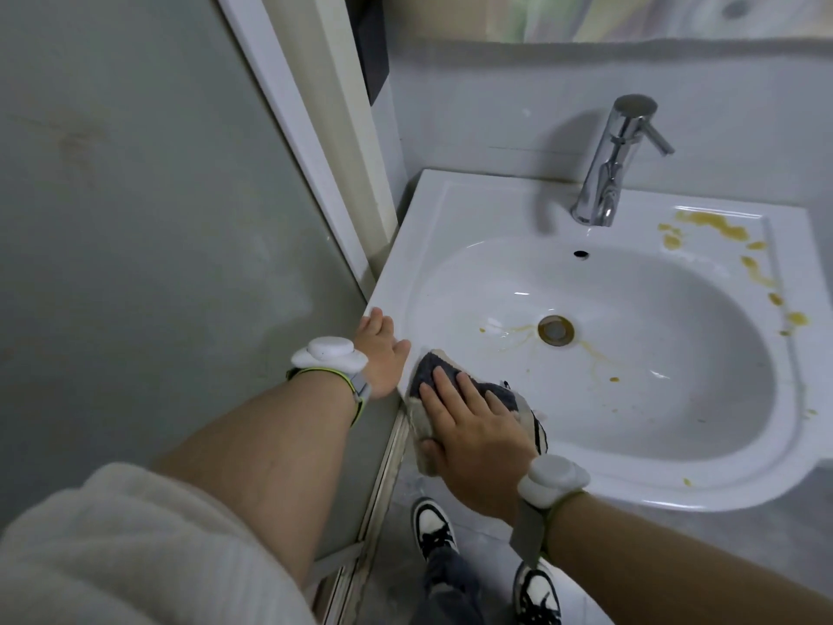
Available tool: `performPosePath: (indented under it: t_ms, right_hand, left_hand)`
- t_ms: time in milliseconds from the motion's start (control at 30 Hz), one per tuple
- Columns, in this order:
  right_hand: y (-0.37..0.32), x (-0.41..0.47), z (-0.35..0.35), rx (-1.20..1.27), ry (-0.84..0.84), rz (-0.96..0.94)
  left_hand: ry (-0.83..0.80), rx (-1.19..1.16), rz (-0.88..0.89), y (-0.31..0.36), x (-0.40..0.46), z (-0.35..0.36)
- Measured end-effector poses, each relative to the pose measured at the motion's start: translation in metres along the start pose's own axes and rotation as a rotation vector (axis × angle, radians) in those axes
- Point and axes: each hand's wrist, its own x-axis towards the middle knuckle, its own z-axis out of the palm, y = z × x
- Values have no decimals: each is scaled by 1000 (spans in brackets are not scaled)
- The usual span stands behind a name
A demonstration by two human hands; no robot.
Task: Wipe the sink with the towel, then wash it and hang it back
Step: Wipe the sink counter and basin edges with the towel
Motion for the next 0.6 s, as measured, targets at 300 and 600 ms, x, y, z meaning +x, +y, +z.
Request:
performPosePath:
  t_ms: [300,600]
  right_hand:
    - [-16,19,-5,80,-109,135]
    - [4,-11,-17,38,-117,58]
  left_hand:
    - [-37,38,-65,6,1,2]
    - [-9,55,-99,14,2,9]
